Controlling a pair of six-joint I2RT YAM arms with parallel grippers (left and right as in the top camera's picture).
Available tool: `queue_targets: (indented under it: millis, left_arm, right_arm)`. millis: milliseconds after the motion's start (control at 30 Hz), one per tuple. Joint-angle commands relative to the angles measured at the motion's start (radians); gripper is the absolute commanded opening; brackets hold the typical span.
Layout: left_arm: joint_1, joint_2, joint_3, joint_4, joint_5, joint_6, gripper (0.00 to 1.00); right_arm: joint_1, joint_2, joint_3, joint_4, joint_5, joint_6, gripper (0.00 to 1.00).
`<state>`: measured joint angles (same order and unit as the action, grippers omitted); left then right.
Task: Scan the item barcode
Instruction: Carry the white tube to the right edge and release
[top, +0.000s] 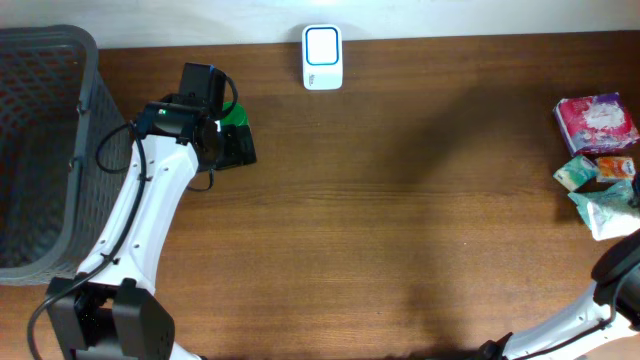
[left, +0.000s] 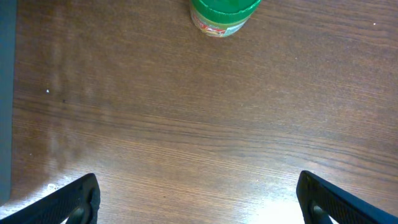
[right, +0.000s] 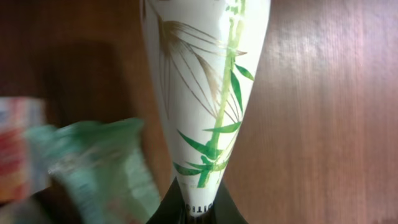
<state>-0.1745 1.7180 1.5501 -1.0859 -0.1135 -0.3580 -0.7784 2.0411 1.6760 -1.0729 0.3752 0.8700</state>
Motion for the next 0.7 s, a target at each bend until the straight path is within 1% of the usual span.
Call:
queue_targets:
  millis: [0, 100, 133, 167, 200, 267, 333, 400, 433, 500, 600, 667]
  left_arm:
    - [0.003, 0.004, 0.0, 0.0, -0.015, 0.016, 0.99]
    - [0.003, 0.004, 0.0, 0.0, -0.015, 0.016, 0.99]
    - [0.003, 0.004, 0.0, 0.0, -0.015, 0.016, 0.99]
    - [0.003, 0.004, 0.0, 0.0, -0.015, 0.016, 0.99]
    - [0.003, 0.004, 0.0, 0.0, -0.015, 0.016, 0.99]
    - [0.003, 0.004, 0.0, 0.0, -0.015, 0.016, 0.99]
    - [0.003, 0.004, 0.0, 0.0, -0.015, 0.016, 0.99]
    - [0.003, 0.004, 0.0, 0.0, -0.015, 0.016, 0.99]
    - [0.003, 0.004, 0.0, 0.0, -0.015, 0.016, 0.99]
    - [0.003, 0.004, 0.0, 0.0, -0.015, 0.016, 0.99]
    - [0.003, 0.004, 0.0, 0.0, -0.015, 0.016, 0.99]
    - [0.003, 0.004, 0.0, 0.0, -0.015, 0.016, 0.99]
  right_arm:
    - [-0.007, -0.023, -0.05, 0.061, 0.029, -0.078, 0.04]
    - [-0.007, -0.023, -0.063, 0.07, 0.029, -0.08, 0.04]
    - [-0.007, -0.023, -0.063, 0.07, 0.029, -0.08, 0.08]
    - [-0.007, -0.023, -0.064, 0.065, 0.03, -0.082, 0.15]
    - [-0.008, -0.023, -0.065, 0.063, 0.03, -0.094, 0.15]
    - [-0.007, -0.023, -0.08, 0.059, 0.026, -0.107, 0.1]
    - [-0.007, -0.023, -0.112, 0.06, 0.018, -0.107, 0.09]
    - [-0.007, -0.023, -0.119, 0.06, 0.013, -0.124, 0.17]
    - [-0.007, -0.026, -0.113, 0.061, -0.011, -0.162, 0.2]
    - [-0.006, -0.028, -0.076, 0.055, -0.081, -0.25, 0.21]
    - [0.002, -0.052, 0.013, 0.007, -0.187, -0.264, 0.21]
    - [0.022, -0.084, 0.064, -0.017, -0.218, -0.264, 0.2]
